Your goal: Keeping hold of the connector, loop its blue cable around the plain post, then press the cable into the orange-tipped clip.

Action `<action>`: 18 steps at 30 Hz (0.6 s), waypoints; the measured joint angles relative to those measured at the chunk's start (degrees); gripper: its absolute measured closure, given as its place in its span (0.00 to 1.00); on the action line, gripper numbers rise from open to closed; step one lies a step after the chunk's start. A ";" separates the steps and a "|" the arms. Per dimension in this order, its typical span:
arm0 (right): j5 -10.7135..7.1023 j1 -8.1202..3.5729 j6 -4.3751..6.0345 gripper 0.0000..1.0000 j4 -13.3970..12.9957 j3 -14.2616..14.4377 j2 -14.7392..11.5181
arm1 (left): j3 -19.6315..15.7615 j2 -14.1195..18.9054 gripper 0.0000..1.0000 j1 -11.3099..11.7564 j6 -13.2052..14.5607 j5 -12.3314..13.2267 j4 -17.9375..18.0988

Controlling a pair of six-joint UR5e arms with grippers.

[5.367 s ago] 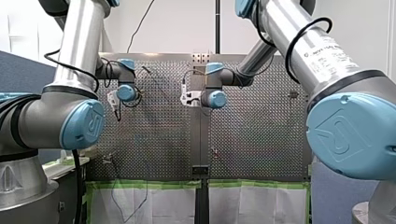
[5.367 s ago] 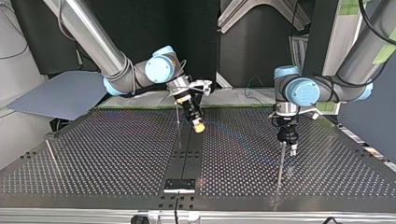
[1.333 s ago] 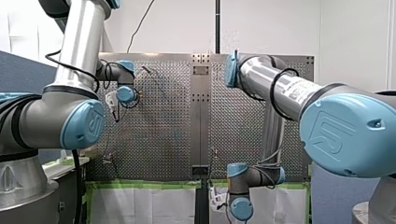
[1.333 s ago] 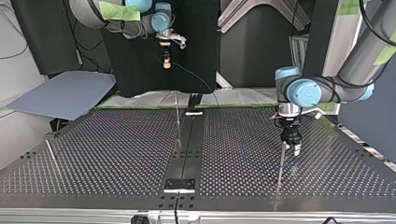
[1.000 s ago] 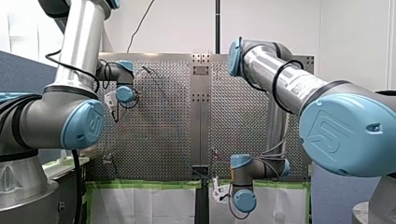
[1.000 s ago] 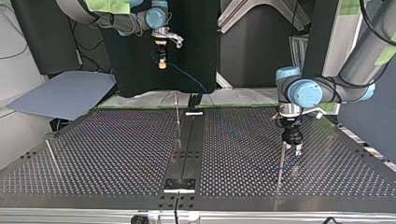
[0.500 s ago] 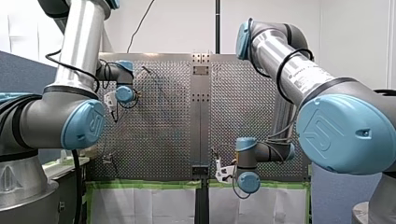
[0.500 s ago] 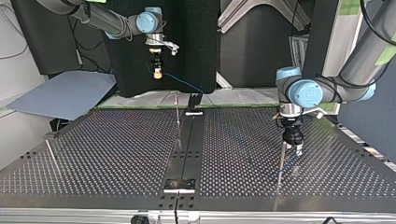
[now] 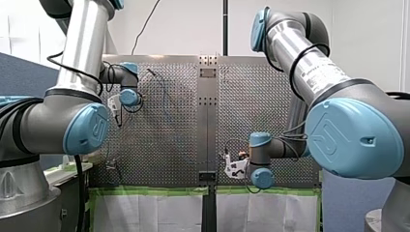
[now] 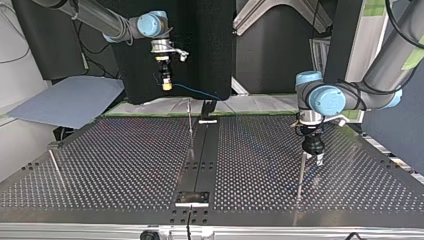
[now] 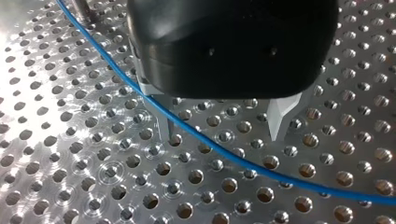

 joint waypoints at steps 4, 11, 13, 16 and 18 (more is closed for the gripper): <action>-1.01 -0.53 0.06 1.00 -0.50 0.47 0.30 | 0.01 0.00 0.02 -0.06 0.00 0.00 -0.25; -0.76 -1.63 0.77 1.00 -0.90 0.61 2.80 | 0.00 0.00 0.02 -0.09 0.01 0.00 -0.33; -0.75 -1.95 0.94 1.00 -1.08 0.61 3.14 | 0.00 0.01 0.02 -0.11 0.01 0.00 -0.35; -0.84 -2.23 1.12 1.00 -1.39 0.62 3.31 | -0.01 0.02 0.02 -0.25 -0.06 -0.03 -0.48; -0.89 -2.32 1.18 1.00 -1.52 0.63 3.37 | 0.00 0.04 0.02 -0.40 -0.39 -0.06 -0.85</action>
